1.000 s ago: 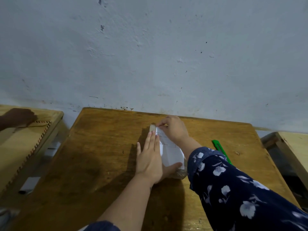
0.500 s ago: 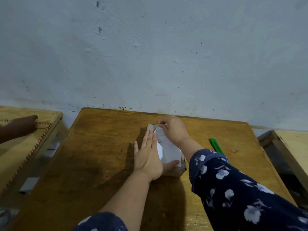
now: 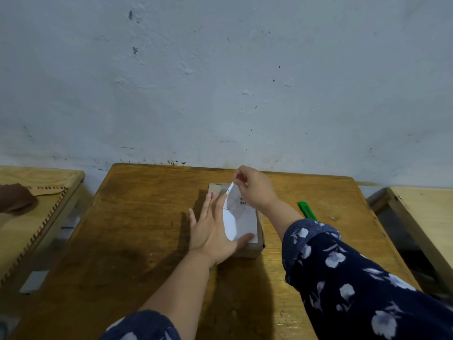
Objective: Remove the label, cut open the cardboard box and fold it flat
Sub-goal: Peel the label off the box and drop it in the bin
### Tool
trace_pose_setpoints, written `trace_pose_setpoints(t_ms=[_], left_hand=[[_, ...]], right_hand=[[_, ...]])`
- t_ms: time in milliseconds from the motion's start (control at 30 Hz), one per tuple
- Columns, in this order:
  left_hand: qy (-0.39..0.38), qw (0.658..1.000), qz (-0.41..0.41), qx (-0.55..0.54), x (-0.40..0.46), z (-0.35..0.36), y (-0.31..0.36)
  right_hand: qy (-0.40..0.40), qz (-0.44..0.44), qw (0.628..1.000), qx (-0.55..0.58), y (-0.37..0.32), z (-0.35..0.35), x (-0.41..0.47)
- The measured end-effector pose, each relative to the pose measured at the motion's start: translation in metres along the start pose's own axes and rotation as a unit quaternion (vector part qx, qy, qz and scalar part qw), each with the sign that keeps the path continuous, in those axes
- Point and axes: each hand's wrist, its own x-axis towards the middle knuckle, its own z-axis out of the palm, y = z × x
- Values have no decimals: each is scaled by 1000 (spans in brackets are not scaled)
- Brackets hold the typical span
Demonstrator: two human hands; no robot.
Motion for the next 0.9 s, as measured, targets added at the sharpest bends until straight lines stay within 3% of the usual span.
trace_pose_setpoints(t_ms=[333,500,633,767,900], left_hand=[[6,999,-16,32,3,4,0],[-2,999,-17,36,2,4,0],[-4,999,-21,39,2,4,-1],[-4,999,-19,43,1,3,-1],[-11,998,-10,53,1,2,1]], right_hand=[[-29,18,998,58,-1,1,4],[-110,-70,984,-119,0,-6,6],[-159,-84,963,-203,-3,-11,7],[-135,-131,937,-295,-4,-25,4],[-147,-110,933,-310,-3,-34,0]])
